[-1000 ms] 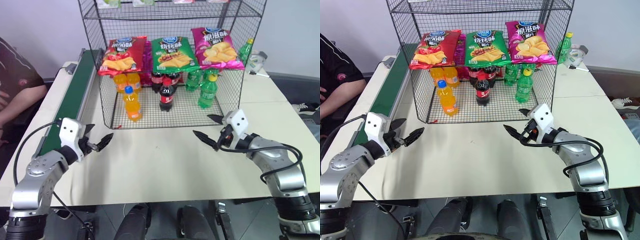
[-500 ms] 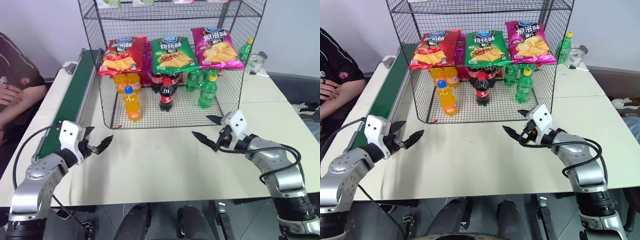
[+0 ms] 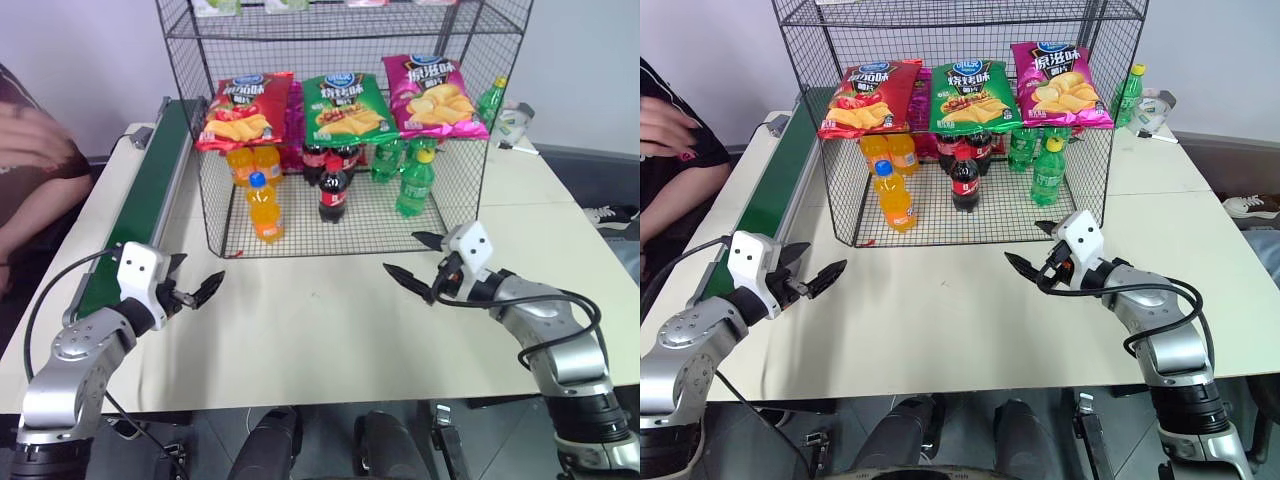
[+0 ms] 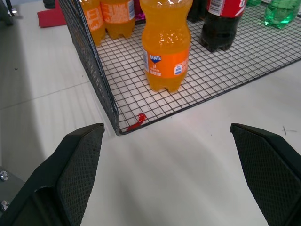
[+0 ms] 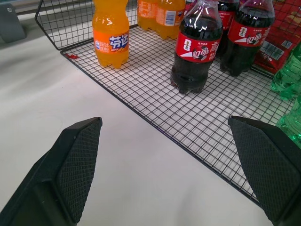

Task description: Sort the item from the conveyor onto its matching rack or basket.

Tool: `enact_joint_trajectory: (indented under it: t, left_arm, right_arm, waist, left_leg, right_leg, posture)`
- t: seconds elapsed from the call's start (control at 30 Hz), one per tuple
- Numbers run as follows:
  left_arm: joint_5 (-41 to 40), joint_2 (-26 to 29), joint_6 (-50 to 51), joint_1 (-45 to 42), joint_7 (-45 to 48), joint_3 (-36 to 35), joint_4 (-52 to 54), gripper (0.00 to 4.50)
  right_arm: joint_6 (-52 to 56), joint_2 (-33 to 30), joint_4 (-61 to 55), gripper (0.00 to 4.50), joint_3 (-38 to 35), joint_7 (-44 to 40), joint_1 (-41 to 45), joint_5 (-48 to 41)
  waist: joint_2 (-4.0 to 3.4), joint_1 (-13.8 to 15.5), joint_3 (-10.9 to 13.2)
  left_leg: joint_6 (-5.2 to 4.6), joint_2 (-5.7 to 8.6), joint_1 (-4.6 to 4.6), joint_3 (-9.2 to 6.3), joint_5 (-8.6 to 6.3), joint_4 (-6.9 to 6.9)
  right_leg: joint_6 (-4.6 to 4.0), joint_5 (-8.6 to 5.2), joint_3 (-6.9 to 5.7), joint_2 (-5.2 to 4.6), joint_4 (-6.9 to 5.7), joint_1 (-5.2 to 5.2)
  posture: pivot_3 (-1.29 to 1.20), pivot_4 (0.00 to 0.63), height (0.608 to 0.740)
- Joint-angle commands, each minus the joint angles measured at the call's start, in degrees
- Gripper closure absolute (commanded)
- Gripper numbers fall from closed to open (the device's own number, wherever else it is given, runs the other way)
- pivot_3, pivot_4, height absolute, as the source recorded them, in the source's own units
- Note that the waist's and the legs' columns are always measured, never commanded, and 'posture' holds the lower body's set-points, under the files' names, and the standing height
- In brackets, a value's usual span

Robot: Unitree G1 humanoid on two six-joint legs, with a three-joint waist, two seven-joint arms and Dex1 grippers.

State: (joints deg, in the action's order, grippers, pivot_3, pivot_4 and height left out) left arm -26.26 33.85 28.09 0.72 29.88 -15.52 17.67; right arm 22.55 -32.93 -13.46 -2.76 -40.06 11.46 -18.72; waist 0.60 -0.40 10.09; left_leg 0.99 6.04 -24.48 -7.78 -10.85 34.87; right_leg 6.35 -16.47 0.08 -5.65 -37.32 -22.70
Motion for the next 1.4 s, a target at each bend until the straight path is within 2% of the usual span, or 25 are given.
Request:
enact_joint_trajectory:
  t: [0.03, 0.87, 1.17, 1.4]
  left_arm:
    - [1.3, -0.5, -2.0, -1.6, -2.4, -2.5, 0.3, 0.01]
    - [1.9, -2.3, -2.8, -1.8, -5.2, -5.4, 0.4, 0.01]
    - [1.3, -3.9, 0.0, -6.6, -13.1, -11.6, -2.6, 0.01]
    - [5.5, -3.0, 1.9, -10.3, -21.6, -13.9, -5.1, 0.01]
  right_arm:
    - [-0.9, 0.6, -2.3, 0.00, 0.2, 0.5, 0.9, 0.1]
    - [-2.7, 2.0, 0.7, 0.00, 2.3, 0.3, 4.3, 0.8]
    - [-3.1, 2.7, 0.8, 0.00, 3.2, 0.1, 4.8, 0.9]
    - [-3.4, 3.7, 0.9, 0.00, 4.4, 0.1, 5.5, 0.9]
  waist:
    - [0.00, 0.0, 0.0]
    - [0.00, 0.0, 0.0]
    - [0.00, 0.0, 0.0]
    - [0.01, 0.0, 0.0]
  left_leg:
    - [0.00, 0.00, 0.00, 0.00, 0.00, 0.00]
    - [0.00, 0.00, 0.00, 0.00, 0.00, -0.01]
    - [0.00, -0.01, 0.00, 0.00, 0.00, -0.01]
    - [0.00, 0.00, 0.00, 0.00, 0.01, 0.00]
  right_leg:
    - [0.00, 0.00, 0.00, 0.00, 0.00, 0.00]
    - [0.02, 0.01, -0.01, 0.02, 0.01, 0.00]
    - [0.06, 0.03, -0.02, 0.04, 0.00, -0.01]
    - [0.20, 0.11, -0.03, 0.05, 0.00, 0.00]
  posture:
    - [0.00, 0.150, 0.740]
    - [0.00, 0.150, 0.740]
    - [0.00, 0.150, 0.740]
    - [0.00, 0.150, 0.740]
